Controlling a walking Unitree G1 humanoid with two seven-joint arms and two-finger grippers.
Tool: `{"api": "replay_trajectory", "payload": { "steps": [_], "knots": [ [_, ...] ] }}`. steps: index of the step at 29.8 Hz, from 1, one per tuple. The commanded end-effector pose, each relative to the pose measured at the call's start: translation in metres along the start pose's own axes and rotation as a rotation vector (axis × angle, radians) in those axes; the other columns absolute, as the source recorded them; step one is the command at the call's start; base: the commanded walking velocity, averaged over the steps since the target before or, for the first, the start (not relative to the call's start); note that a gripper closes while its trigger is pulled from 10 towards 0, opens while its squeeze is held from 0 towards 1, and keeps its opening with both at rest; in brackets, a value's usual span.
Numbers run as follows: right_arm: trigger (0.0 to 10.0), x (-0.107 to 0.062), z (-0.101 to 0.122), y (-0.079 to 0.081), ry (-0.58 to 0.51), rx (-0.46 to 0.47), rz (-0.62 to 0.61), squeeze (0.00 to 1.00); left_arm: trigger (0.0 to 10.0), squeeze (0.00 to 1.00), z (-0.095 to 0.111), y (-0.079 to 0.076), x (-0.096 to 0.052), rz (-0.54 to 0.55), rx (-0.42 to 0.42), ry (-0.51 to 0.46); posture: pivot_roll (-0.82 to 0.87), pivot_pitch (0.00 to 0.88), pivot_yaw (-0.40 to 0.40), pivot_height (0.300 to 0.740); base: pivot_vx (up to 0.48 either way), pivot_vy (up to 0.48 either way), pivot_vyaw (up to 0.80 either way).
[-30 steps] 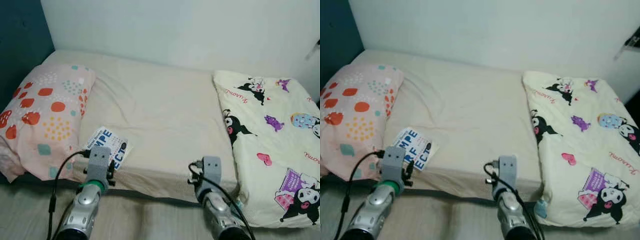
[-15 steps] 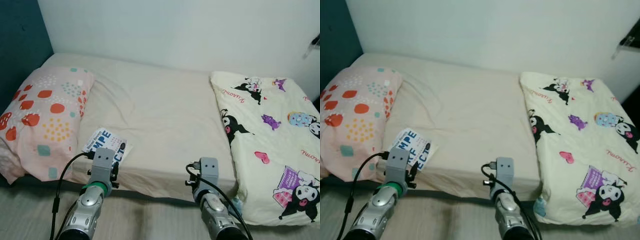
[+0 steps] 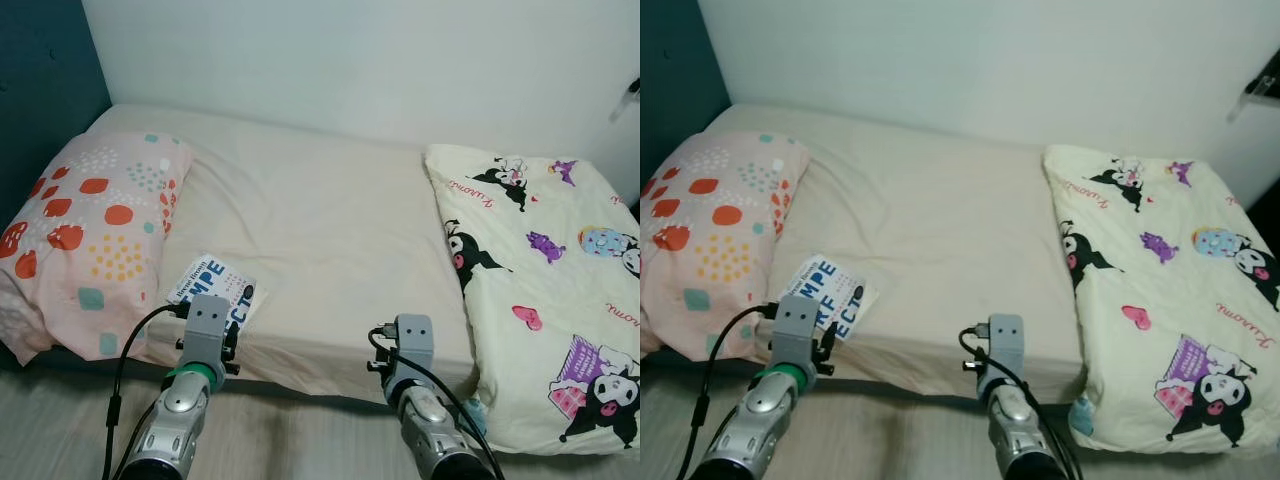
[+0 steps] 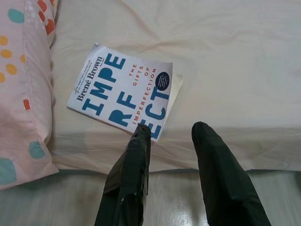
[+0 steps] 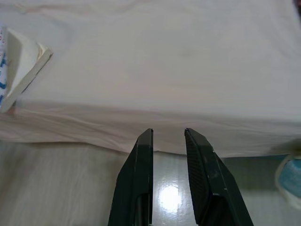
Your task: Clean up the room
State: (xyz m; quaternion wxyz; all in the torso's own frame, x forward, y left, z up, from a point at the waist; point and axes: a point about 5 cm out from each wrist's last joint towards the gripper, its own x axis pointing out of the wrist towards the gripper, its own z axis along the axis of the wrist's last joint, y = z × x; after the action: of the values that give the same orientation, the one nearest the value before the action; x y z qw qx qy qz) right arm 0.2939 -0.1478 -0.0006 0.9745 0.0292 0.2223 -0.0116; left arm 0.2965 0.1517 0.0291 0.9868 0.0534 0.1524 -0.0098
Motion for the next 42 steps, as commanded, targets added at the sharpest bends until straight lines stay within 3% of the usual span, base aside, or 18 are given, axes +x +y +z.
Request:
{"api": "replay_trajectory", "payload": {
  "steps": [1, 13, 42],
  "knots": [
    [10.0, -0.001, -0.005, -0.006, 0.027, 0.004, -0.017, 0.0, 10.0, 0.0, -0.004, -0.001, -0.003, 0.003, -0.008, 0.006, 0.11, 0.008, -0.073, 0.74, 0.0, 0.0, 0.0],
    [10.0, 0.0, -0.005, 0.002, 0.038, 0.022, 0.012, 0.0, 10.0, 0.0, -0.012, 0.006, -0.006, 0.044, 0.0, 0.035, 0.13, 0.0, -0.072, 0.74, 0.0, 0.0, 0.0],
    [10.0, 0.001, -0.002, 0.002, 0.031, 0.062, -0.009, 0.0, 10.0, 0.0, -0.002, 0.006, -0.001, 0.029, -0.007, 0.018, 0.1, 0.008, -0.043, 0.74, 0.0, 0.0, 0.0]
  ]
}}
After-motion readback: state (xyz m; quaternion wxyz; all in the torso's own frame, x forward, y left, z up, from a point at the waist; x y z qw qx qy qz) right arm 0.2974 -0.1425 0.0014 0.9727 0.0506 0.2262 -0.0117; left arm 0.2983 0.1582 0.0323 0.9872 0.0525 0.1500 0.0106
